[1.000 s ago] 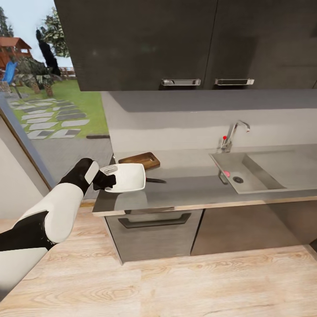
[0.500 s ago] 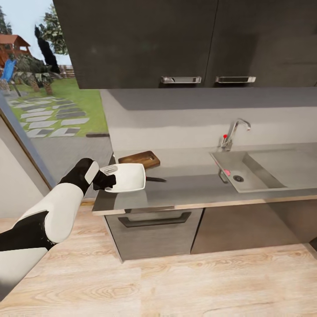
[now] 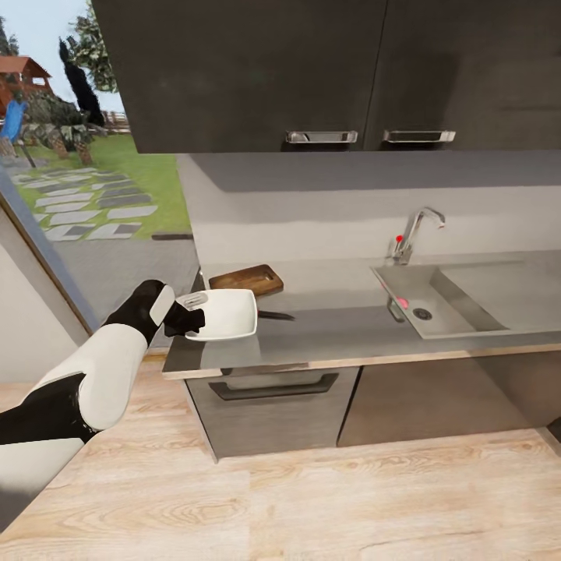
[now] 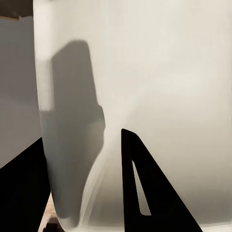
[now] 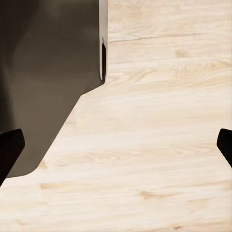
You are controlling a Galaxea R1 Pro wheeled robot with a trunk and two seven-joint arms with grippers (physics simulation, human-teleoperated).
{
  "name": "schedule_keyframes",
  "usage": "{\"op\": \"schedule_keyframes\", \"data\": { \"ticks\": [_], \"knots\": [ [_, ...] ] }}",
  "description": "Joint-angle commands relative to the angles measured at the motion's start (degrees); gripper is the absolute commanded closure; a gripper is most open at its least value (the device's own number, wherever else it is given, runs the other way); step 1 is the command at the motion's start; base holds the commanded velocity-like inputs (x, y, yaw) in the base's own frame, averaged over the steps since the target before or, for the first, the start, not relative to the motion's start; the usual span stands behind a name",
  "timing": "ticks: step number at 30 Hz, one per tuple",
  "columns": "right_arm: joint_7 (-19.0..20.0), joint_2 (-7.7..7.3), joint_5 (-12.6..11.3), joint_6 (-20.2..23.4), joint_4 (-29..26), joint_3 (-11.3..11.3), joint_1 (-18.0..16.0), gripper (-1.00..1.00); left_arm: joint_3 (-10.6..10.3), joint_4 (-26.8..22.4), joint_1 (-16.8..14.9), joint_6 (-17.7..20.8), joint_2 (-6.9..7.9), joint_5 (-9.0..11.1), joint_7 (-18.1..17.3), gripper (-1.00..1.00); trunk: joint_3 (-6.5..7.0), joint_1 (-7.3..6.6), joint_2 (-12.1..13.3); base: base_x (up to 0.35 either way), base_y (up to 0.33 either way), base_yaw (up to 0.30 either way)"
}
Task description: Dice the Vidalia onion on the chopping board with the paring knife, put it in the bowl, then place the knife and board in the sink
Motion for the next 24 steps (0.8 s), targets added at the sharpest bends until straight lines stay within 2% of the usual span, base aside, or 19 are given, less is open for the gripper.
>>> {"op": "schedule_keyframes", "data": {
  "ticks": [1,12,24],
  "knots": [
    [0.01,0.0,0.02,-0.35,0.16,0.05,-0.06,-1.0,0.38,-0.04,-0.06,0.21,-0.05,0.2,0.32,1.0,-0.1,0.03,-0.11,0.0,0.0,0.0],
    [0.01,-0.01,0.02,-0.37,0.16,0.04,-0.06,-1.0,0.38,-0.04,-0.06,0.21,-0.06,0.14,0.32,1.0,-0.17,0.03,-0.11,0.0,0.0,0.0],
    [0.01,0.0,0.02,-0.37,0.16,0.04,-0.06,-1.0,0.38,-0.04,-0.06,0.21,-0.13,0.15,0.32,1.0,-0.91,0.03,-0.11,0.0,0.0,0.0]
  ]
}}
